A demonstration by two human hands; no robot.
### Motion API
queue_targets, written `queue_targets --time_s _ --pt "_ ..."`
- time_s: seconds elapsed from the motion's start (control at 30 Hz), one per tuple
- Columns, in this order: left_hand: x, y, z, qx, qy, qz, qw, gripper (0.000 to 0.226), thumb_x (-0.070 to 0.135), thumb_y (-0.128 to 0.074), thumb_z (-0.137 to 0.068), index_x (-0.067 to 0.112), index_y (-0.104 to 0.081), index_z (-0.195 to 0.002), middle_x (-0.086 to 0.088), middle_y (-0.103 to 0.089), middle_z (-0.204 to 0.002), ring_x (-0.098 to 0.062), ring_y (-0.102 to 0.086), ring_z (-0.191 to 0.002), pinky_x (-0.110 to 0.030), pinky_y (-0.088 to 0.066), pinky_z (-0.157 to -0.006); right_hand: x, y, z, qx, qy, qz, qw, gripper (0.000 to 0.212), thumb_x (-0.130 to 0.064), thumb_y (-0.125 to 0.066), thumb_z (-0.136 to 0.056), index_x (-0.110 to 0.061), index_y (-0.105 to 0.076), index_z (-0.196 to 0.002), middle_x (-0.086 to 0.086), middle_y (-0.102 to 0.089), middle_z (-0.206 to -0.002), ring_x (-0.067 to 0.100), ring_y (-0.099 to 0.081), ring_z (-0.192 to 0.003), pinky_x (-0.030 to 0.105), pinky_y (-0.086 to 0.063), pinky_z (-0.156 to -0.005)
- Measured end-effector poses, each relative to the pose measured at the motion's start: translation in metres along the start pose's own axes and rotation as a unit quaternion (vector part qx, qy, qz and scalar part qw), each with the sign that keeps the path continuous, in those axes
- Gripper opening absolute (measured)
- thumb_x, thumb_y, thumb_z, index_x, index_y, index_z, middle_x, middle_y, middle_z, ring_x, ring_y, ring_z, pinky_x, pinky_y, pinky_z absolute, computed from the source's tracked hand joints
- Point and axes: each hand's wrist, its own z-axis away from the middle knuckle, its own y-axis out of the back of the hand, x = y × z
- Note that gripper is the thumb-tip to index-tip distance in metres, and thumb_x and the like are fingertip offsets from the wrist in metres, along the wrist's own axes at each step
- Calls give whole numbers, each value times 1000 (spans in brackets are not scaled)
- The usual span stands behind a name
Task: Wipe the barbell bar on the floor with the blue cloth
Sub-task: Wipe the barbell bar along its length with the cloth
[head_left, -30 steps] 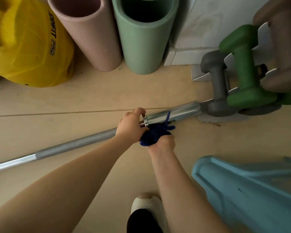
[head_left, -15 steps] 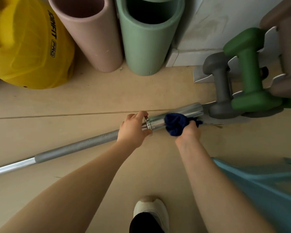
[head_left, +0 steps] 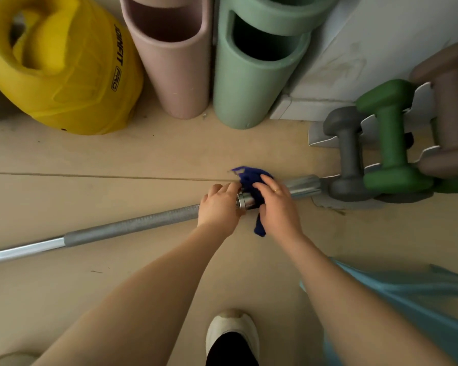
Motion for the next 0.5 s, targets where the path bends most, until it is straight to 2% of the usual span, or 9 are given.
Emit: queue_targets --time_s 0.1,0.13,0.23,0.3,0.37,0.47,0.5 --pt "-3 -2 5 10 -1 1 1000 46 26 -56 -90 20 -40 -133 3 -50 -135 -22 -31 -133 -36 -31 -102 3 9 -8 -5 -74 82 994 53 1 -48 -83 -12 -45 -134 9 -35 -148 32 -30 -133 35 -23 -110" --pt "-6 -2 7 28 -6 5 1000 43 21 -54 -90 20 -43 -132 3 -51 -134 -21 -31 -133 -35 -31 -102 -3 8 -8 -19 -61 96 993 53 -1 -47 -84 -14 -43 -136 8 -33 -149 31 -29 -134 33 -21 -111" --pt "-21 5 16 65 -20 29 997 40 11 -50 -89 16 -49 -129 -1 -54 -129 -22 -35 -130 -35 -33 -99 -14 3 -6 -96 69 109 987 56 -3 -49 -83 -15 -40 -137 4 -31 -149 27 -30 -134 30 -21 -109" --pt "-36 13 21 65 -36 30 997 40 9 -52 -88 15 -51 -127 -2 -55 -128 -23 -35 -130 -36 -32 -100 -8 9 -9 -116 104 116 981 59 -3 -51 -81 -18 -40 -136 1 -33 -148 26 -34 -132 30 -24 -107" --pt "-50 21 27 68 -40 25 997 40 8 -54 -87 13 -52 -127 -3 -55 -128 -24 -36 -131 -38 -32 -102 6 15 -16 -88 66 138 984 57 -4 -53 -79 -20 -44 -133 0 -41 -143 26 -40 -126 31 -28 -103" --pt "-68 27 37 79 -22 16 996 39 7 -56 -87 12 -54 -125 -6 -57 -126 -26 -38 -130 -40 -33 -102 10 16 -15 -13 -52 161 986 46 -6 -50 -82 -16 -48 -127 5 -48 -134 31 -43 -119 36 -31 -99" --pt "-73 28 40 77 -13 16 997 39 8 -56 -87 11 -53 -126 -6 -57 -127 -26 -37 -130 -41 -33 -103 4 14 -14 -7 -57 162 985 43 -6 -48 -84 -15 -49 -125 7 -48 -133 32 -44 -117 38 -33 -97"
